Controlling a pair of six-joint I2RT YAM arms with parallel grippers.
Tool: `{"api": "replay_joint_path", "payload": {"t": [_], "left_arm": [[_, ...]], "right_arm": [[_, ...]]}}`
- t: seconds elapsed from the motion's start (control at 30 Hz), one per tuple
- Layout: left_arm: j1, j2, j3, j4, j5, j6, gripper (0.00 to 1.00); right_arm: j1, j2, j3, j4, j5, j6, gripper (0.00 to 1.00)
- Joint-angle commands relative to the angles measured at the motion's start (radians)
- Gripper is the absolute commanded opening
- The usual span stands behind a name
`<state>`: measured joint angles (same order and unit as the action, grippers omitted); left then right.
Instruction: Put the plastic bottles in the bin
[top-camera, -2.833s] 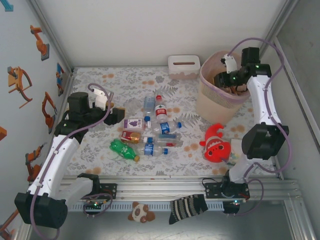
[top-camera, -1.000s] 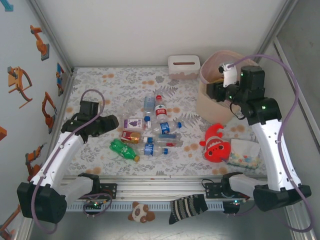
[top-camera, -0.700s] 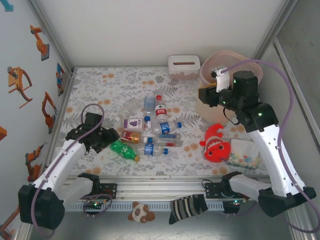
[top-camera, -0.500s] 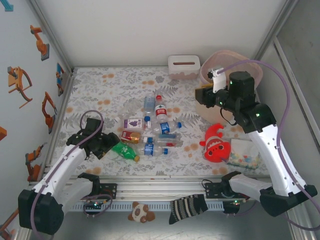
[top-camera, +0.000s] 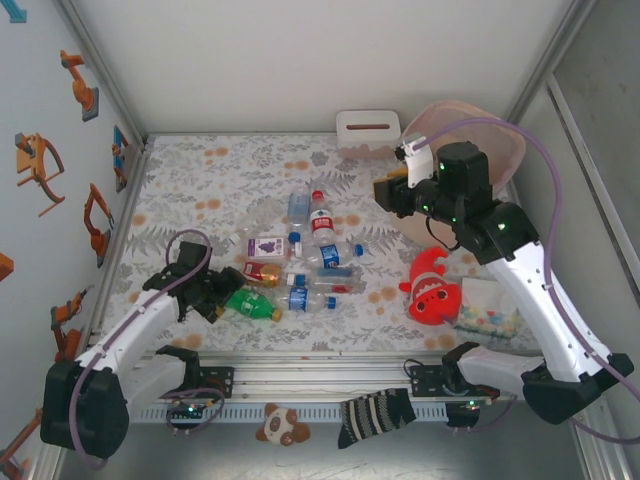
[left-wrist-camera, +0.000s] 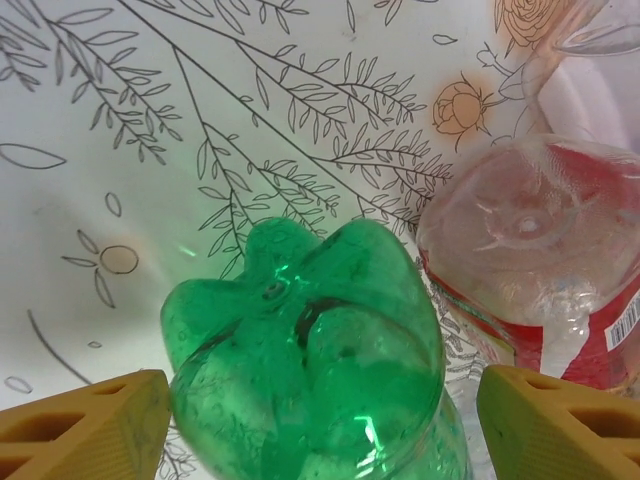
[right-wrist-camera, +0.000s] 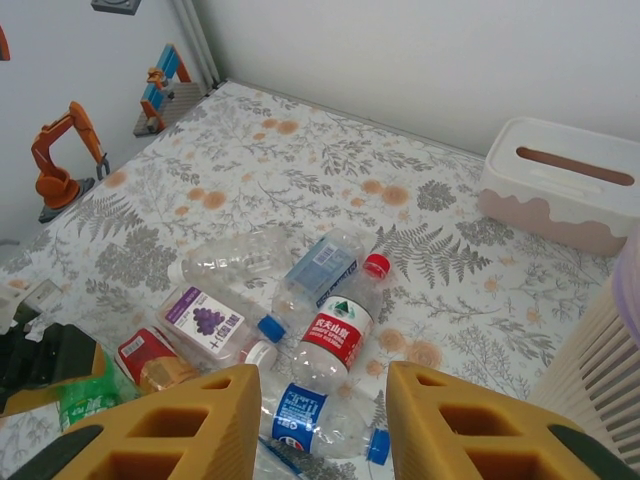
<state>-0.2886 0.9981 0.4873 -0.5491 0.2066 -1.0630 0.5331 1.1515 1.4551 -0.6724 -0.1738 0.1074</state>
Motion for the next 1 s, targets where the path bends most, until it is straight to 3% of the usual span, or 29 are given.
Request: {"api": "replay_joint_path", "payload": {"t": [0.0, 0.57, 0.97], "left_arm": [[-0.006, 0.03, -0.022, 0.042, 0.023, -0.025, 0.79], [-0.006, 0.11, -0.021, 0.09, 0.01, 0.021, 0.68], [-0.006, 0.035, 0.058, 0.028, -0.025, 0.143, 0.59]], "right_arm": [[0.013, -0.001, 0.033, 0.009, 0.027, -0.012, 0.38], [0.044, 0.013, 0.053, -0.004, 0.058, -0.023, 0.38], [0.068, 0.006, 0.053, 0.003, 0.062, -0.035, 0.38]]}}
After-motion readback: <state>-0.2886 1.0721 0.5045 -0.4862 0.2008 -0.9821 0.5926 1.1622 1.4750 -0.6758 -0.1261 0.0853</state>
